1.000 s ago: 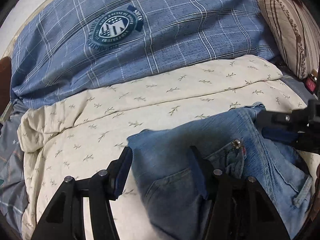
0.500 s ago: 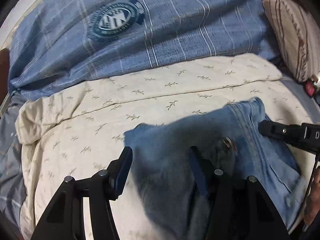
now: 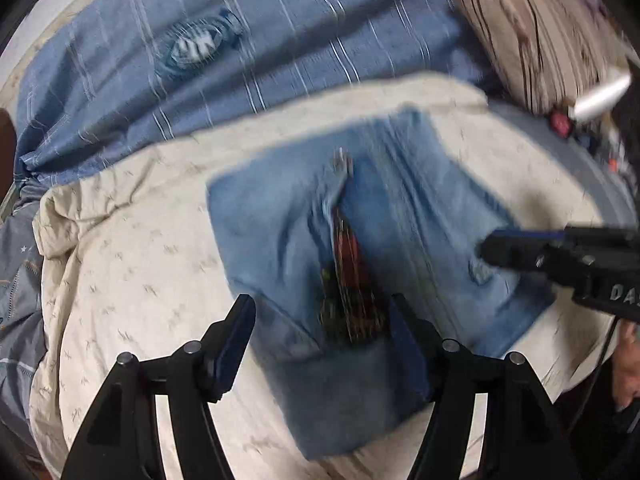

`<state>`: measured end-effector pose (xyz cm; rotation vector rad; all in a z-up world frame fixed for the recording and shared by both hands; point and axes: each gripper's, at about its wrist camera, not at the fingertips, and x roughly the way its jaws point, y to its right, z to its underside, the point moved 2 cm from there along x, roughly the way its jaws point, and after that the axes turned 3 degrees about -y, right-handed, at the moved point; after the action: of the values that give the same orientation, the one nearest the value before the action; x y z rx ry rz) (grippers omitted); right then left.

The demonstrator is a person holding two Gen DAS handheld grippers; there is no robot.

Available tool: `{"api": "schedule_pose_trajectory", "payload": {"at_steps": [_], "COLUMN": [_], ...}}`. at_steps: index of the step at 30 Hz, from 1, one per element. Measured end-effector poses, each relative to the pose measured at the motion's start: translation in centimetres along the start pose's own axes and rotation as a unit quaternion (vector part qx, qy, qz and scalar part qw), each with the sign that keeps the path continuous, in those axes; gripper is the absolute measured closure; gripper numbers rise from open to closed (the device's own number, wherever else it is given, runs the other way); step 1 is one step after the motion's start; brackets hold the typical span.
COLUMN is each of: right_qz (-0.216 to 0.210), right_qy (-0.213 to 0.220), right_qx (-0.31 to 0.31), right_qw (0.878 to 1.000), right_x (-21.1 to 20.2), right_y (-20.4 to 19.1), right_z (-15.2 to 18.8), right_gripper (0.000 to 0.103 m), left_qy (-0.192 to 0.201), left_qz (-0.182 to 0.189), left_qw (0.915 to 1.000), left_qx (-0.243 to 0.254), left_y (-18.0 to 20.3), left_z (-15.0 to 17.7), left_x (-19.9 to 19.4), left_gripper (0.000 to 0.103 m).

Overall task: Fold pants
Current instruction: 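Open the left tool and withdraw it from the folded jeans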

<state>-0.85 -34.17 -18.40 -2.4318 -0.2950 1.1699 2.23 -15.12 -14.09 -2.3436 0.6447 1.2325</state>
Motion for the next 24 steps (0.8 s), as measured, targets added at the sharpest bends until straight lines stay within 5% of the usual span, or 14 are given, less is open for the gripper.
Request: {"api": "schedule_pose_trajectory", "payload": {"at_steps": [4, 11, 18, 19, 22, 24], "right_qz": [0.007, 0.0, -0.039, -0.038, -0.024, -0.025], "right_qy": [-0.024, -0.031, 0.066, 0.089, 0.141, 0.164], "right_qx": [-0.007, 0.007, 0.016, 0.022, 0.031, 0.038], "right_qw": [1.0, 1.0, 0.997, 0.995, 0.989, 0.985], "right_x": [0.3, -0.3, -4.4, -5.2, -6.6, -7.1], "right_y": [0.5, 1.2, 1.0, 1.1, 0.8, 0.5], "right_z": [1.8, 2.5, 0.6, 0.4, 0.2, 0.0], "right_gripper": [0.088, 0.088, 0.084, 0.077, 0.028, 0.028], "left_qy": [0.022, 0.022, 0.1, 0.11, 0.138, 0.149], "left_qz": [-0.021, -0.004, -0.057, -0.066, -0.085, -0.093], "left_qw": [0.9995, 0.9996, 0.9931, 0.9915, 0.9864, 0.984], "left_qx": [0.011, -0.016, -0.019, -0.021, -0.028, -0.033], "left_y": [0.8, 0.1, -0.5, -0.6, -1.4, -2.0], "left_z": [1.2, 0.8, -0.1, -0.2, -0.8, -0.9], "left_x": [0.0, -0.7, -5.2, -5.9, -7.7, -8.4], "left_gripper": [0.034, 0.034, 0.023, 0.02, 0.015, 0.015]}}
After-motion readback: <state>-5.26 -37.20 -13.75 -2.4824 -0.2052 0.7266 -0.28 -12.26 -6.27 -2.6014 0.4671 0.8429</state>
